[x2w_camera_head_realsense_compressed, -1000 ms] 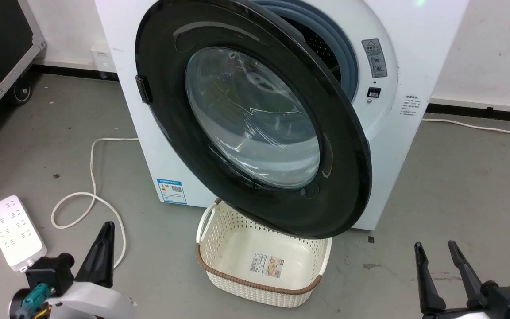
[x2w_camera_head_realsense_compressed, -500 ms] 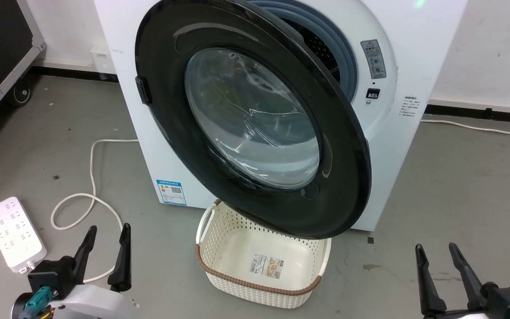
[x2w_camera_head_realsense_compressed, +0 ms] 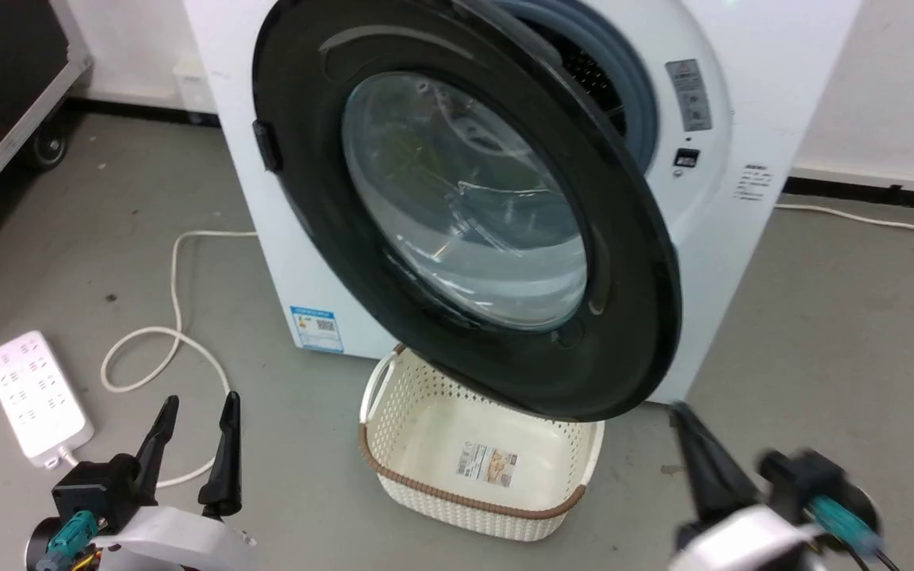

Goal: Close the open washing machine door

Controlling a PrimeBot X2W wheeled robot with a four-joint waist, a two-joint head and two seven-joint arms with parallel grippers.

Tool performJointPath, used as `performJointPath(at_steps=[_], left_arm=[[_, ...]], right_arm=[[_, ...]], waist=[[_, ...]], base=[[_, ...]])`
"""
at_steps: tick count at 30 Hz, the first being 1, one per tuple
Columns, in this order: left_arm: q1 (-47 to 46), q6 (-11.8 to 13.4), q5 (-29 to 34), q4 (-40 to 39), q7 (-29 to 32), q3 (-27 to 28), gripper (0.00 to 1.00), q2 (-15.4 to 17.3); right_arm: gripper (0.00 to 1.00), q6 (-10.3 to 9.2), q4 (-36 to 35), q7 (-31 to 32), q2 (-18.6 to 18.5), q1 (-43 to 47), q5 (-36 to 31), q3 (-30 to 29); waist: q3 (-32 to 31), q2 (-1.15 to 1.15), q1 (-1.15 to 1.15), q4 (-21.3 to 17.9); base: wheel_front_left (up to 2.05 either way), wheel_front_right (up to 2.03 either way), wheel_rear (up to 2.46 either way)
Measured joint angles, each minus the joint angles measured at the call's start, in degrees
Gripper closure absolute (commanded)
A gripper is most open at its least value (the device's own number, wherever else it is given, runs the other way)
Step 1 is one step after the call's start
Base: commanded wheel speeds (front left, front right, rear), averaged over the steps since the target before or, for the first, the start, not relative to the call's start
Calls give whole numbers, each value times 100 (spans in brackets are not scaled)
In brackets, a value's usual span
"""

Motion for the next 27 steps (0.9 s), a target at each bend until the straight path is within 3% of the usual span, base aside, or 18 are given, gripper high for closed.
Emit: performJointPath(at_steps=[2,7,15,27], left_arm=[[-1,-2,-5,-51,0,8,0,14],[-67,-32,-9,-104,-1,23,0,34],[-163,-77,-51,-149,-9,77,0,68],[-621,-281,-49,-370,-35,172,0,130]], right_arm=[[100,0,364,112,2,-580,13,264],[100,0,947,27,4,-1273,62,155],[100,13,1613,-168,8,-1840,-82,-467],[100,12,2071,-167,13,-2893,-865,-1317]], waist=[[113,0,0,96],[335,0,1,224],[602,0,1,339],[1255,0,1,395]], base=[[0,0,0],[0,0,0],[0,0,0],[0,0,0]])
